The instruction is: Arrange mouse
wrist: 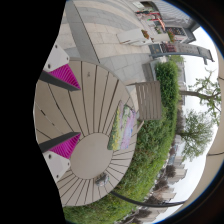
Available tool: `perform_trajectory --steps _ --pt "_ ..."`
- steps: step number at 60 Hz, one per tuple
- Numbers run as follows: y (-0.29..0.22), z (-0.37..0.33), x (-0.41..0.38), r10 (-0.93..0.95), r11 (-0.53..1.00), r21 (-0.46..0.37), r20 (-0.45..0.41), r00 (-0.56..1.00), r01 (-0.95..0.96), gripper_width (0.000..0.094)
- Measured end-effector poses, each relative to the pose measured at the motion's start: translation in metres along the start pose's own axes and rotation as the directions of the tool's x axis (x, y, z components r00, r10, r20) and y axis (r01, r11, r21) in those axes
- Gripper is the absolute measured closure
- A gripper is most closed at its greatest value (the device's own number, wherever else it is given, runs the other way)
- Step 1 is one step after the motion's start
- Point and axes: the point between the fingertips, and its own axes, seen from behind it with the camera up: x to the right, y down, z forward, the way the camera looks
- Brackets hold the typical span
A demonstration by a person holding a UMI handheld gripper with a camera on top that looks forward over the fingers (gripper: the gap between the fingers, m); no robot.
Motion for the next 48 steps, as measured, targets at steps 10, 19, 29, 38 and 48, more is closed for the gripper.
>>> perform_trajectory --steps 10,19,29,38,48 --pt "-0.002 0.002 0.054 0.027 0.999 0.047 -0.068 0.997 -0.024 0.0085" --pt "0.001 -0.003 0.113 0.085 0.993 0.091 -0.133 0.987 -0.074 0.0084" --pt "0.011 -0.011 0.185 0.173 0.981 0.126 -0.213 0.962 -0.149 0.0088" --pt "0.021 -0.015 0.247 0.234 0.969 0.153 -0.29 0.928 -0.197 0.0087" --pt "0.025 -0.014 0.297 0.248 0.964 0.181 -0.329 0.911 -0.197 0.0086"
